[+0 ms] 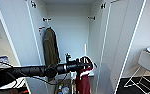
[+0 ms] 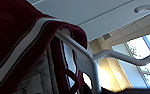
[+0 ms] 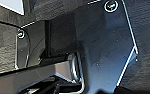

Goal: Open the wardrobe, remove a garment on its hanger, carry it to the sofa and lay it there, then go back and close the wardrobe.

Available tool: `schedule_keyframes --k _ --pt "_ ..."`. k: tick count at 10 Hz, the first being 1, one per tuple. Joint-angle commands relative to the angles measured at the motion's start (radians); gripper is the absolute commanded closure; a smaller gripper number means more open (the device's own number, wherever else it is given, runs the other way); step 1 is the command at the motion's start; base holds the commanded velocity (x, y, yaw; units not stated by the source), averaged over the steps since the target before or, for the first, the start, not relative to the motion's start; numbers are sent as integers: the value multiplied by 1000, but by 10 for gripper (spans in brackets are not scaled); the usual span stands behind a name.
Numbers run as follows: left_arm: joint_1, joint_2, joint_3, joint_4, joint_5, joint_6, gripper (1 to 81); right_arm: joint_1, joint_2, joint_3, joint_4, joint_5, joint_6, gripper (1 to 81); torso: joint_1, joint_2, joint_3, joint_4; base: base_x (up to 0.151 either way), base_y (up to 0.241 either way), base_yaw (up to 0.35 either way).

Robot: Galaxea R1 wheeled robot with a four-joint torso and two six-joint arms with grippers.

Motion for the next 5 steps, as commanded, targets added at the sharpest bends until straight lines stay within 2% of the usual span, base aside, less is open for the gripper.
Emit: schedule_keyframes --k 1,3,5 --pt "-156 3 32 48 -36 5 811 32 -51 42 -13 -46 -11 10 0 0 0 0 0 0 -194" --pt "-144 -2 41 60 -12 5 811 12 -117 132 -73 -48 -14 10 0 0 0 0 0 0 -194" --pt "-127 -2 49 78 -6 5 811 -19 -170 195 -85 -23 -15 10 0 0 0 0 0 0 -201"
